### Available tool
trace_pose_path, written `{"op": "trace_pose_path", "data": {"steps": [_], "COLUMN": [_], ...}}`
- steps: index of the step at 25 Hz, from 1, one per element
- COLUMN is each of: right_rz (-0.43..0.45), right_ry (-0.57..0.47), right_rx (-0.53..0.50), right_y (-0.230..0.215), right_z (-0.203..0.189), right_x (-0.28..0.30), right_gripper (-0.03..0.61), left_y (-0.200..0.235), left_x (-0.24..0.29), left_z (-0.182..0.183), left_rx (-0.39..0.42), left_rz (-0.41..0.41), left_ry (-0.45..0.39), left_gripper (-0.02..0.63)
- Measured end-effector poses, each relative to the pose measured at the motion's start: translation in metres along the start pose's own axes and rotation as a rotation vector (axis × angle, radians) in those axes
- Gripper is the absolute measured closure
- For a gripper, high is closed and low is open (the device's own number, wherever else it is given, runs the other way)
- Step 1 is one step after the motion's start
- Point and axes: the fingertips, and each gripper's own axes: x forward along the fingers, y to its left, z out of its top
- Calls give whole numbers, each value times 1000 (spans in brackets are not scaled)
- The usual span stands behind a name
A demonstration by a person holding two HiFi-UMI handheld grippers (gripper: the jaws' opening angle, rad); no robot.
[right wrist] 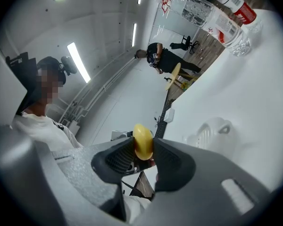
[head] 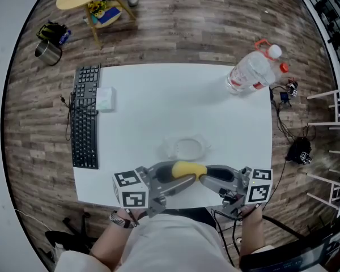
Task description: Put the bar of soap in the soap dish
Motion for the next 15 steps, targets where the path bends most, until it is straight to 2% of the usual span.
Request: {"op": "trace_pose_path", "data": {"steps": [7,15], "right_rz": [-22,-36], "right_ry": [-12,-25], "right_rx": [17,19], "right_y": [-4,-9], "right_z": [3,10], "right_x": [-1,-1], "right_gripper": [457,459], "left_y": [5,12], "left_x": [5,11], "left_z": [-7,-11], "left_rx": [88,243], "left_rz": [26,67], "left_ry": [73,183], "left_gripper": [410,373]}}
